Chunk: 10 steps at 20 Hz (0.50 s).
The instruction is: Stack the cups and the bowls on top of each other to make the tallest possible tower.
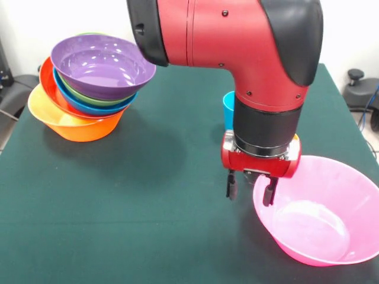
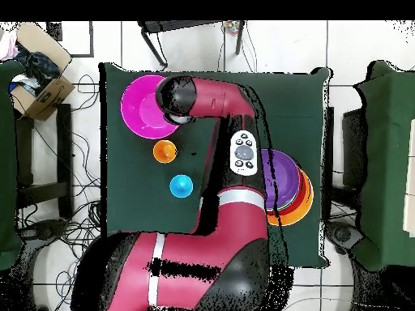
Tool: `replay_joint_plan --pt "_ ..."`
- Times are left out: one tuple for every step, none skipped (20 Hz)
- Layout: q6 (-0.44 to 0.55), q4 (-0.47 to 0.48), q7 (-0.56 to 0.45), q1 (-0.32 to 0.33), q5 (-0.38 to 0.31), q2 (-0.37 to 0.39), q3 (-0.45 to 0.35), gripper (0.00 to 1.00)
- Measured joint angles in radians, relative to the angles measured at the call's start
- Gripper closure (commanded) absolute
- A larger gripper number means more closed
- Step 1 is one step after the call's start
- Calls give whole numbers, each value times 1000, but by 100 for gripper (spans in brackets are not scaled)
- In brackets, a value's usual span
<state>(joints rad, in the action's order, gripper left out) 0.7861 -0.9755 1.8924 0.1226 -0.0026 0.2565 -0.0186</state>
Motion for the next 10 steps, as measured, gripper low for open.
replay_joint_plan --pt "0 0 0 1 -4 0 -5 0" --pt "0 0 0 1 -6 0 -7 0" --pt "0 -1 0 1 -10 0 -14 0" --pt "0 -1 0 2 -13 0 -20 0" --pt "0 -1 0 5 -19 0 -34 0" --pt "0 -1 0 8 -22 -1 -44 0" --pt "0 -1 0 11 -26 -1 -54 0" --pt "0 -1 0 13 -30 -2 -64 0" --pt "0 -1 0 15 -32 -3 -70 0" --pt "0 -1 0 17 -35 -3 -75 0"
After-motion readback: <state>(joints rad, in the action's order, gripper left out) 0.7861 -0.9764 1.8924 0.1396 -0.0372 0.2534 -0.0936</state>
